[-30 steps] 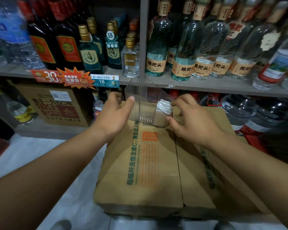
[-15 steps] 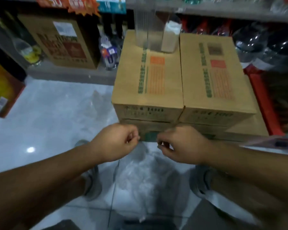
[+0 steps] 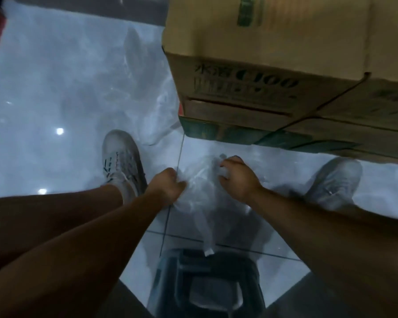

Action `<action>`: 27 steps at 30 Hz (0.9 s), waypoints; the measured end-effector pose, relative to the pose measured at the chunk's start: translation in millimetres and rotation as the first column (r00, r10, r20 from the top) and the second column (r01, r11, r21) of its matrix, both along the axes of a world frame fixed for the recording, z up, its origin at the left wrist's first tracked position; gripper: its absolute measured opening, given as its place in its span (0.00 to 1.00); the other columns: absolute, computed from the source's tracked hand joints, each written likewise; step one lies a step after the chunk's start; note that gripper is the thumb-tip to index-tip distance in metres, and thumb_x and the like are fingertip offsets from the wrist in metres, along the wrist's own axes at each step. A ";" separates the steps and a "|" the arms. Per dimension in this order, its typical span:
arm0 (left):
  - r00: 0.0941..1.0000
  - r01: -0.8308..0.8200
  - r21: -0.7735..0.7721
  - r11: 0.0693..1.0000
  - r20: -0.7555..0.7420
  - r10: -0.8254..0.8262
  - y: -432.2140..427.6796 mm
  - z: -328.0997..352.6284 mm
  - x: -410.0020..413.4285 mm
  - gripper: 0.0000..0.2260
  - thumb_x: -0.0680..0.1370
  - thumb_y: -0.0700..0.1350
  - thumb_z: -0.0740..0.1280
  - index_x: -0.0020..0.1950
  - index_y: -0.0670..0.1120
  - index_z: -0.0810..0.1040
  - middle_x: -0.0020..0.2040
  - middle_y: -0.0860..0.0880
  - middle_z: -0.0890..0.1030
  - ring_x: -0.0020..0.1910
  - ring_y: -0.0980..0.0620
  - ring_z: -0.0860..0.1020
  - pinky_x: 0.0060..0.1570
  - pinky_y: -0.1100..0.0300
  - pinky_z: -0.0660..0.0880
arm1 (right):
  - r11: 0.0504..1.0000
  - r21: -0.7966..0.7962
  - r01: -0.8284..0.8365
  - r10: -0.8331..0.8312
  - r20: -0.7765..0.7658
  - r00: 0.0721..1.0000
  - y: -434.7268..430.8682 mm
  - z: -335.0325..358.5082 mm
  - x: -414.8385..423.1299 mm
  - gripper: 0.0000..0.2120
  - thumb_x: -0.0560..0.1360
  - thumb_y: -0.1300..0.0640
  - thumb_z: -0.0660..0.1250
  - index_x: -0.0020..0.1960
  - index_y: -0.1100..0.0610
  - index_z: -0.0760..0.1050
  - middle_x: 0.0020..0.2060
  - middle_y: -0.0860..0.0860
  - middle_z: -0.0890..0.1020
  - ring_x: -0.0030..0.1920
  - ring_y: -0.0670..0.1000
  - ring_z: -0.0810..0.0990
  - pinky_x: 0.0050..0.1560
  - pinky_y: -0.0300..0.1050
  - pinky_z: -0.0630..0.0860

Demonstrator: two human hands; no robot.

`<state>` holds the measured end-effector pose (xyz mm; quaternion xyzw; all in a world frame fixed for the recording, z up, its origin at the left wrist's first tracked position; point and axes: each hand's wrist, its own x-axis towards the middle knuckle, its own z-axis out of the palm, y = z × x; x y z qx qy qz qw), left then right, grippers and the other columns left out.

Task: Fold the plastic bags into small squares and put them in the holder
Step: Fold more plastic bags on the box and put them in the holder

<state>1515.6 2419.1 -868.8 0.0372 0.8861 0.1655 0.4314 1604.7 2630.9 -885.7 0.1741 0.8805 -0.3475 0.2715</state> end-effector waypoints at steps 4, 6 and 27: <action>0.982 -0.183 0.096 0.978 -0.017 0.186 5.2 -11.9 1.6 0.05 0.78 0.45 0.73 0.48 0.47 0.78 0.42 0.50 0.78 0.40 0.51 0.77 0.36 0.66 0.70 | 0.997 -0.032 0.075 -0.074 0.018 0.997 -3.9 -15.4 -18.6 0.25 0.78 0.55 0.68 0.73 0.58 0.69 0.68 0.59 0.72 0.65 0.60 0.75 0.64 0.51 0.73; 0.956 -0.292 0.198 0.936 0.055 0.287 3.1 -9.9 2.5 0.08 0.78 0.36 0.70 0.40 0.45 0.79 0.36 0.50 0.78 0.35 0.54 0.75 0.30 0.72 0.71 | 0.996 -0.028 0.083 -0.082 0.051 0.995 -0.5 -17.8 -24.7 0.18 0.78 0.57 0.67 0.67 0.59 0.73 0.62 0.59 0.77 0.60 0.60 0.77 0.58 0.49 0.74; 0.994 0.085 0.739 0.669 -0.107 -0.008 35.3 224.7 -20.5 0.10 0.73 0.30 0.74 0.41 0.43 0.78 0.35 0.46 0.78 0.33 0.54 0.75 0.37 0.63 0.73 | 0.792 -0.536 0.294 -0.426 -0.140 0.894 7.3 238.0 -18.6 0.10 0.75 0.60 0.75 0.53 0.63 0.79 0.39 0.64 0.82 0.38 0.54 0.79 0.39 0.49 0.76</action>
